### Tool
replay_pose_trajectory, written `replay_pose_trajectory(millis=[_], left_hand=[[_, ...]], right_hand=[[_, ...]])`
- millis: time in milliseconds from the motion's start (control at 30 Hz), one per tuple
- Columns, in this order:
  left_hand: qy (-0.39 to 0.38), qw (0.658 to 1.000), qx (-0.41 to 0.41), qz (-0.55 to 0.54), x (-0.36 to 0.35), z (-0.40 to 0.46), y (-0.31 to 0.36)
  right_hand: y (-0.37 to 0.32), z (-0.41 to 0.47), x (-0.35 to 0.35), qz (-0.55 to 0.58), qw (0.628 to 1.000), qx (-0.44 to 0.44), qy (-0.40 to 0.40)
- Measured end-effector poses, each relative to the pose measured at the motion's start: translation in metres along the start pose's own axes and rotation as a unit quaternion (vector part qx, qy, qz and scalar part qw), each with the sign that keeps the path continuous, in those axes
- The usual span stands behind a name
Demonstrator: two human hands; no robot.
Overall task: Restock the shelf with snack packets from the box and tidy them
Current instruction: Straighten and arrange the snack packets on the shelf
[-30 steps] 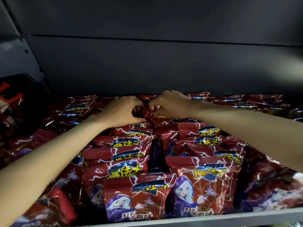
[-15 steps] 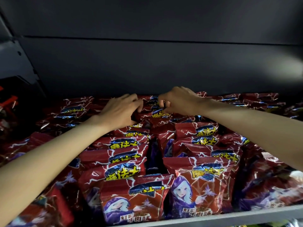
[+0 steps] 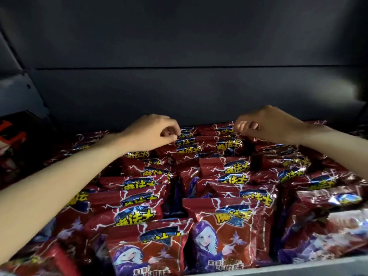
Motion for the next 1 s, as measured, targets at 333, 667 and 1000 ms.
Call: replay_pose_trajectory(millis=[333, 667, 1000], left_hand=[[-0.197, 0.980, 0.010, 0.022, -0.071, 0.041, 0.076], [-0.194, 0.980, 0.049, 0.003, -0.087, 0.044, 0.084], [-0.204, 0.978, 0.051, -0.003, -0.091, 0.051, 0.082]], right_hand=[[0.070, -0.027, -0.028, -0.159, 0.976, -0.094, -0.111], [0.079, -0.030, -0.042, -0.130, 0.979, -0.037, -0.154], [0.087, -0.029, -0.033, -0.111, 0.989, -0.050, -0.087]])
Point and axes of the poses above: each hand's wrist, its own z-axis towards the middle knuckle, its own x-axis out of the back of the hand, y = z × x, the point moved 8 cm from there along z, towards the middle knuckle, and after that the axes turned 13 degrees about -y, right-handed, at the moved point
